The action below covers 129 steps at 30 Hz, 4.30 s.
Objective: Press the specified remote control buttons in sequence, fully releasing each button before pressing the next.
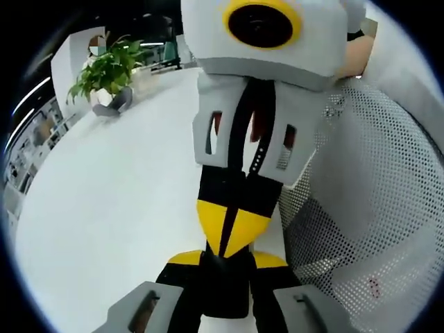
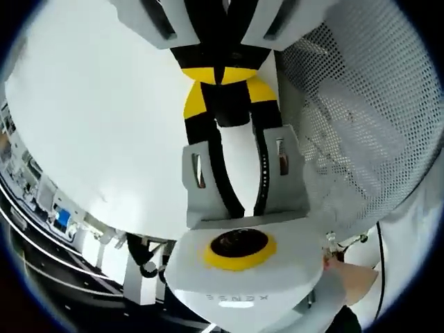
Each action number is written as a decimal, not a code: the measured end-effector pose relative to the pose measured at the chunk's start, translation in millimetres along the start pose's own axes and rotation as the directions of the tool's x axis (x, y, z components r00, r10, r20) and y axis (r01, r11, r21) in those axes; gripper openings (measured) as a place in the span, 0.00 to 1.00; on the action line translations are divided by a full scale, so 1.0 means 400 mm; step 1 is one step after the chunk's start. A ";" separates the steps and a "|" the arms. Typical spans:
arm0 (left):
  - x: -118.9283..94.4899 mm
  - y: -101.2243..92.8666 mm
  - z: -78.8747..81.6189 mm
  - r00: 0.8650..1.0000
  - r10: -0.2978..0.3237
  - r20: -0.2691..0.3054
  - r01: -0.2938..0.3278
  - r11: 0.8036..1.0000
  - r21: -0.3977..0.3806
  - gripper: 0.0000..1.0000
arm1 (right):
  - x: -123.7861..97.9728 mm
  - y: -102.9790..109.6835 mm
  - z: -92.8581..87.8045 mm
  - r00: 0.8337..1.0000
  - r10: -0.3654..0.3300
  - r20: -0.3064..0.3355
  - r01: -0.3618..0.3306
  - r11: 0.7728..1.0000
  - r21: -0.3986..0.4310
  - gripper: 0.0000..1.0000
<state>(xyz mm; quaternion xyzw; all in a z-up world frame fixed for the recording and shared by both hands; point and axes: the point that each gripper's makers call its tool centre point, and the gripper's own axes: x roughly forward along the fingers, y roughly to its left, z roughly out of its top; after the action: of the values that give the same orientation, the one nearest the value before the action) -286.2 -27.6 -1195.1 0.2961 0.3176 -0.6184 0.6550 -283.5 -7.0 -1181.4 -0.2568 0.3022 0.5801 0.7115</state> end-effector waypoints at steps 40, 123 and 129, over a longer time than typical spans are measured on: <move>0.003 0.000 -0.002 0.996 0.091 0.003 -0.090 0.988 -0.128 0.25 | -0.032 0.001 -0.083 0.991 -0.002 -0.131 -0.012 0.994 -0.107 0.21; -0.587 0.133 -0.104 0.313 0.922 0.227 -0.500 0.363 -0.786 1.00 | -0.021 -0.097 -0.071 0.992 0.046 -0.119 -0.039 0.997 0.062 0.21; -0.585 0.135 -0.109 0.322 0.921 0.217 -0.504 0.361 -0.785 1.00 | -0.023 -0.153 -0.075 0.990 0.037 -0.139 -0.031 0.999 0.042 0.21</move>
<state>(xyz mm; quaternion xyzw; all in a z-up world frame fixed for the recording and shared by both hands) -242.2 155.1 -1039.5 -0.0382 0.0677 -0.1572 0.9845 -228.8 -46.6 -1194.4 -0.2773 0.3671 0.5665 0.6837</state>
